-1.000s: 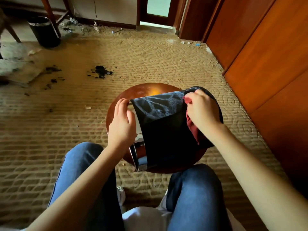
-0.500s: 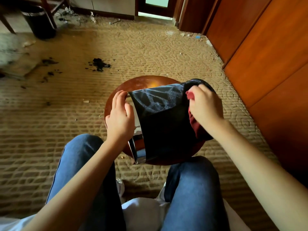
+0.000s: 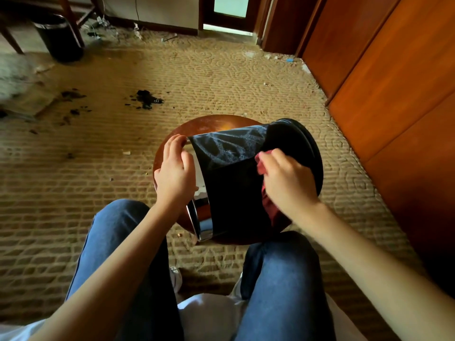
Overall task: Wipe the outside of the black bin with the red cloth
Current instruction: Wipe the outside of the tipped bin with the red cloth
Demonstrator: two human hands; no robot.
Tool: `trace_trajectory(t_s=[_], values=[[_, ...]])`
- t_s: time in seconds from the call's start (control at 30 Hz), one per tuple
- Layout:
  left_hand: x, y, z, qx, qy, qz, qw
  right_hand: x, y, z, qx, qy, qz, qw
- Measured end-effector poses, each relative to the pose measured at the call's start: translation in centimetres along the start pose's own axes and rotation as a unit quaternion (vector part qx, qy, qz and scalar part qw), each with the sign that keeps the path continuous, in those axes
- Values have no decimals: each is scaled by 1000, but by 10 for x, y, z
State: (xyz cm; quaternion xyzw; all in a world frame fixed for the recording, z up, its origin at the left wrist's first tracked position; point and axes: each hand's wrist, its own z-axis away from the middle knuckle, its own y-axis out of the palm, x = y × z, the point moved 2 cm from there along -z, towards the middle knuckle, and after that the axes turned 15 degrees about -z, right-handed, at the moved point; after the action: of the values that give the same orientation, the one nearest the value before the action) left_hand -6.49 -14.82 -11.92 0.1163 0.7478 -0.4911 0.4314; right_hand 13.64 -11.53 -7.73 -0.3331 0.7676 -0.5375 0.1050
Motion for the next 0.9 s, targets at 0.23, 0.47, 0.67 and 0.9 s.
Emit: trace_trajectory(t_s=[0.23,0.47,0.67,0.9], values=[[1,0,7,-2,10,-26,1000,-57,-8,-52,-39,241,-1,970],[1,0,-7,5,-12,-3,1000,37,25,14,-105,38,-98,989],[0,-1,-6,0,-5,-7,1000,-42,-3,-5,-67,120,-28,990],[2,1,-14,0,-24,9,1000,25,22,-1,-101,108,-125,981]])
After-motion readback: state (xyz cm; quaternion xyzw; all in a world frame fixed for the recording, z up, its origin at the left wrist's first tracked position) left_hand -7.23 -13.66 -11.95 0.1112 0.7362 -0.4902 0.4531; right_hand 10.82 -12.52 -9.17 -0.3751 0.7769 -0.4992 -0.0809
